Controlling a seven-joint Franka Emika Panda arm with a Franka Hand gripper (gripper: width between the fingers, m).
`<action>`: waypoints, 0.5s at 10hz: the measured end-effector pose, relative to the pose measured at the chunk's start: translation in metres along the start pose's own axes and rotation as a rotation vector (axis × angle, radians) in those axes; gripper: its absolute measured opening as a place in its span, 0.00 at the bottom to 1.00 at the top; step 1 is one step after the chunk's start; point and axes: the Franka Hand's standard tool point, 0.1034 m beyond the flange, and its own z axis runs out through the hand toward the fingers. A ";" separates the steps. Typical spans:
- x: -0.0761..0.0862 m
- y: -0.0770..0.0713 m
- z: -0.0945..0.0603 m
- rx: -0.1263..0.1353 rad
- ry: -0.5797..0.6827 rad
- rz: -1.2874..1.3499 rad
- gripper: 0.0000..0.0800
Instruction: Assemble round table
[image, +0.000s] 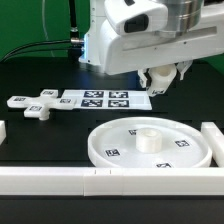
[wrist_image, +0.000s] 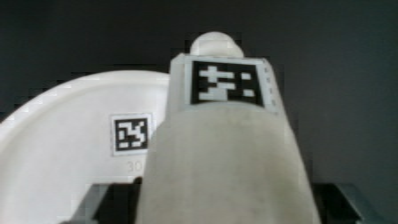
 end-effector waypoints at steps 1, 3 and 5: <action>0.005 0.008 -0.003 0.043 0.066 0.037 0.51; 0.016 0.018 -0.021 0.001 0.224 0.005 0.51; 0.015 0.025 -0.015 -0.037 0.346 0.017 0.51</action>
Offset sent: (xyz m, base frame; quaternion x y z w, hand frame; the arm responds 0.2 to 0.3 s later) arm 0.0000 0.0000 0.0000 0.0000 0.1938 0.0000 0.9810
